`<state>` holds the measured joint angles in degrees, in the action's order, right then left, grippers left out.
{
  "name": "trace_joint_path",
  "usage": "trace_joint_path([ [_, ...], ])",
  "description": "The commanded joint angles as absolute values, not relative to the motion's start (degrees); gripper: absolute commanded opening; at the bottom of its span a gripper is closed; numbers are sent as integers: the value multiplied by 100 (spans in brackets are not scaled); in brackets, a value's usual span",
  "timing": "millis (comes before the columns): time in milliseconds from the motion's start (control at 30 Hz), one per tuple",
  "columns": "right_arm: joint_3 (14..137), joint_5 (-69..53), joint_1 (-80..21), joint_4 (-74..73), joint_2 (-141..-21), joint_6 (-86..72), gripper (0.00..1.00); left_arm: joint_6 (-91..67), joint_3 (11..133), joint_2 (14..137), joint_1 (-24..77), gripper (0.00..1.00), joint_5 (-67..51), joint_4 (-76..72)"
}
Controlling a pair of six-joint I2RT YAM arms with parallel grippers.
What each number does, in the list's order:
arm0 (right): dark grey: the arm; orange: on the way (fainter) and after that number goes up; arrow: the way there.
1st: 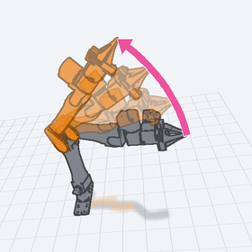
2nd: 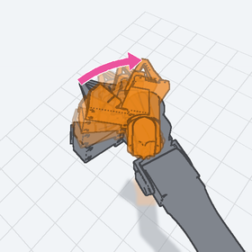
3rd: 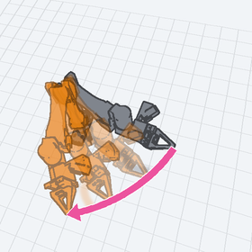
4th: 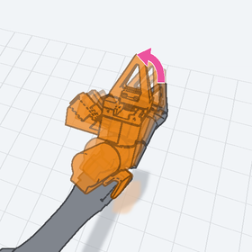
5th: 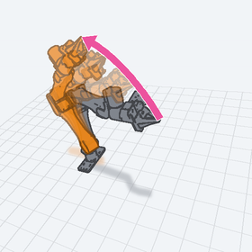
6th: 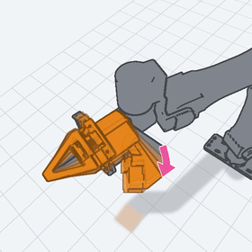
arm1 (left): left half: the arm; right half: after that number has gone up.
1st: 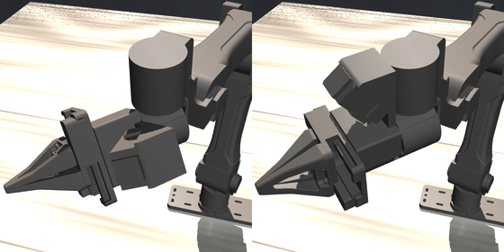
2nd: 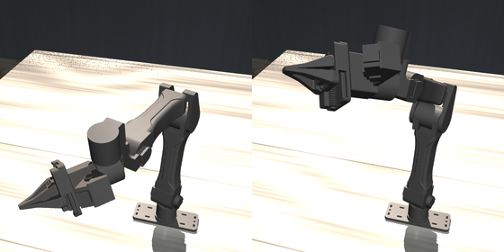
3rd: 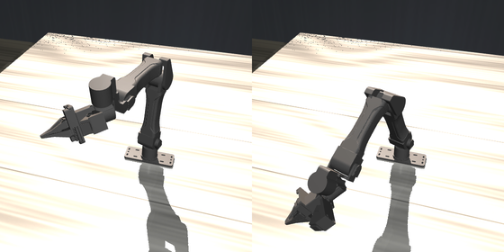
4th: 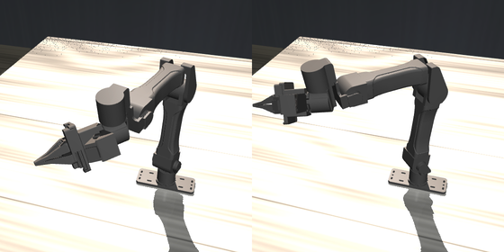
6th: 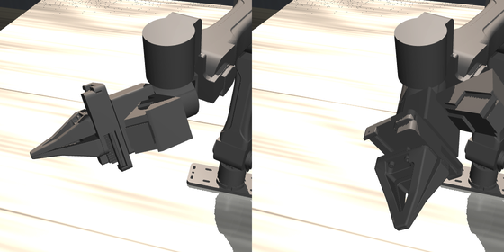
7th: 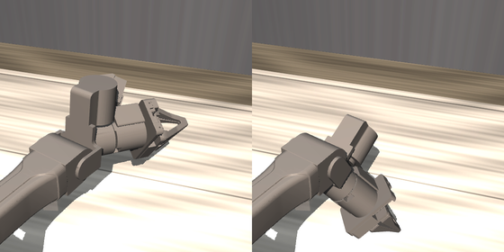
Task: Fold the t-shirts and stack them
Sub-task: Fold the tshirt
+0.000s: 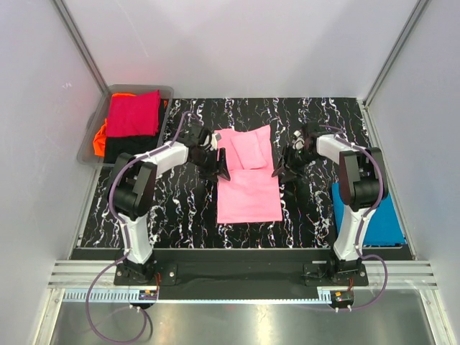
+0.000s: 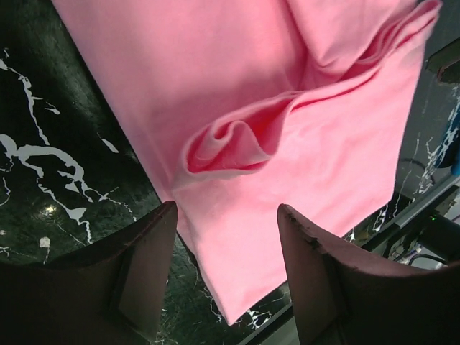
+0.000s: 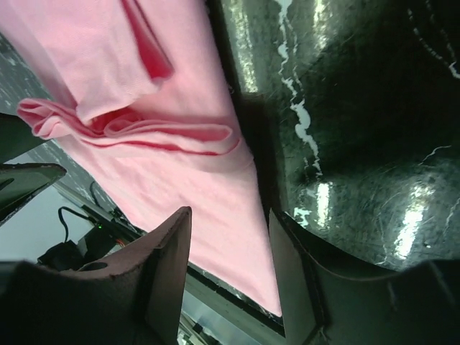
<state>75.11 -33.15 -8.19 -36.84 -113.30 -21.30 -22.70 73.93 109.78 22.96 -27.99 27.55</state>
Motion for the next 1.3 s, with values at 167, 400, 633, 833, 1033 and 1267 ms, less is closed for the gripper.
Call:
trace_joint_path([
  [167,8015,-3199,-809,-3911,-11715,-1863,52,-2188,7840,11214,2285,63,-2382,2935],
  [400,8411,-3296,-809,-3920,-11988,-1854,45,-2171,8165,11558,2197,63,-2452,2971],
  [633,8762,-3471,-800,-3929,-12216,-1934,40,-2311,8551,11830,2057,58,-2672,2962],
  [833,8771,-3560,-809,-3937,-12252,-1977,34,-2443,8719,11927,2057,46,-2891,2936],
  [1033,8842,-3604,-809,-3946,-12200,-2021,17,-2505,8578,11848,2004,1,-2848,2936],
  [1267,8868,-3542,-809,-3982,-11971,-2066,10,-2593,8183,11435,1881,0,-2558,2935],
])
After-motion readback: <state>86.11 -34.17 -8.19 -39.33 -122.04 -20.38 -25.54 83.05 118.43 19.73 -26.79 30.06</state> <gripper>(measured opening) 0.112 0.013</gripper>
